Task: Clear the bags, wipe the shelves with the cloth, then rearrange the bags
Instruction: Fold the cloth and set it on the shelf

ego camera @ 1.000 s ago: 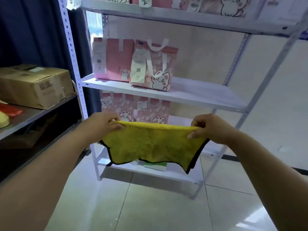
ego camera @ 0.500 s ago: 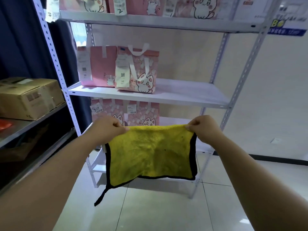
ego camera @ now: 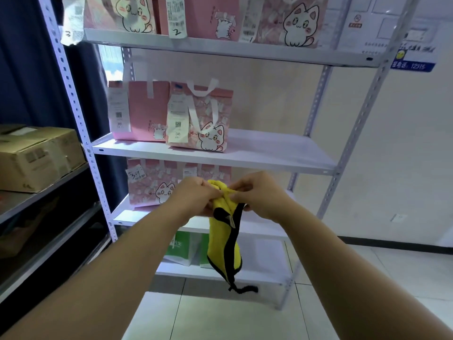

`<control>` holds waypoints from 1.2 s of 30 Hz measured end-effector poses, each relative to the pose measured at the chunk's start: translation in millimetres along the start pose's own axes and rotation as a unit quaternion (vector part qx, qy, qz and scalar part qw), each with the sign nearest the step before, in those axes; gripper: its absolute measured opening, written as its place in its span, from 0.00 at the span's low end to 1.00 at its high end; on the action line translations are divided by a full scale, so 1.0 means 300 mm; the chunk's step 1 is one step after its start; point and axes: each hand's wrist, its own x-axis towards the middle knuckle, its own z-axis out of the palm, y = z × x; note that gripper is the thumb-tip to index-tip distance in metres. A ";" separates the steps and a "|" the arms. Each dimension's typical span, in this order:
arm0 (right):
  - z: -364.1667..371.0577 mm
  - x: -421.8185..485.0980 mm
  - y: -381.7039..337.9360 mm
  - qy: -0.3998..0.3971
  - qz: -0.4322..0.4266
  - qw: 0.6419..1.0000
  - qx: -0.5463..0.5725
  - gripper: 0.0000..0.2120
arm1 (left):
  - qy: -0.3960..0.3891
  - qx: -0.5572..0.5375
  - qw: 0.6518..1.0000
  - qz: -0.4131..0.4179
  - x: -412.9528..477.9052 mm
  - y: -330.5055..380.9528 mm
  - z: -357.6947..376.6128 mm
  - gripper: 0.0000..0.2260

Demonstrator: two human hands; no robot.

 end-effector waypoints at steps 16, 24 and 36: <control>0.025 0.027 -0.062 0.006 -0.086 0.977 -0.195 0.11 | -0.050 -0.113 0.991 -0.048 0.066 0.082 -0.037 0.06; -0.049 0.095 -0.055 0.103 -0.047 0.985 -0.130 0.12 | 0.020 0.264 0.949 0.171 0.152 0.038 -0.156 0.09; -0.152 0.151 0.000 0.158 -0.026 0.986 0.042 0.18 | -0.122 0.297 0.903 0.285 0.270 -0.006 -0.165 0.11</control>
